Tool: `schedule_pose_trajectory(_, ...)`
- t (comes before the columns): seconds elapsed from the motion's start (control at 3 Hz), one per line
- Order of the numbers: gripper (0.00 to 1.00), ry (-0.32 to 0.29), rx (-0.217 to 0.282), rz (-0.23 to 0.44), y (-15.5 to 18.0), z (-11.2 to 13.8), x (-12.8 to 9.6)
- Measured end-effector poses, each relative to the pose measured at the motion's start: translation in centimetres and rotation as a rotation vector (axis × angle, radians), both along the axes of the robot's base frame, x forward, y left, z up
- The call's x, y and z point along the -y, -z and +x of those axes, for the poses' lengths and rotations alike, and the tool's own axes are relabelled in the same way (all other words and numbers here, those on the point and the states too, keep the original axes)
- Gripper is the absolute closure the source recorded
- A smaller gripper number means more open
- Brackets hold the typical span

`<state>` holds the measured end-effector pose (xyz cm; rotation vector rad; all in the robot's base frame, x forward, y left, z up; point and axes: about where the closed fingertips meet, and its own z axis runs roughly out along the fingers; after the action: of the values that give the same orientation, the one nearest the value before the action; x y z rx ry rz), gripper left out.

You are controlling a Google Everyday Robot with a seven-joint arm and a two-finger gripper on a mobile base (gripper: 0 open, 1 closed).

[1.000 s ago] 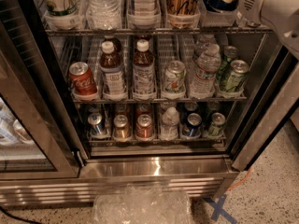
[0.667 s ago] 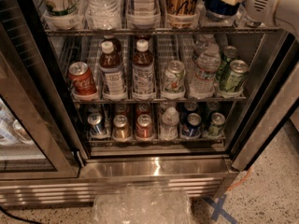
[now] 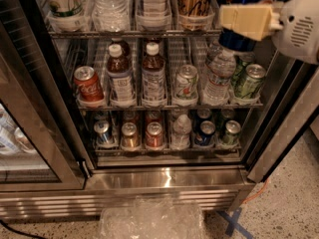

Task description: Pick pepsi can from top shelf of fridge

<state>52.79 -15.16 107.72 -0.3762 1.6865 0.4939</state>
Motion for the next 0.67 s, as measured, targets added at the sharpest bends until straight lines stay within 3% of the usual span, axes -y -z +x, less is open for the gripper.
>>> schedule_pose_trajectory(0.67,1.00,-0.136,-0.065,0.036,4.3,-4.7,-1.3)
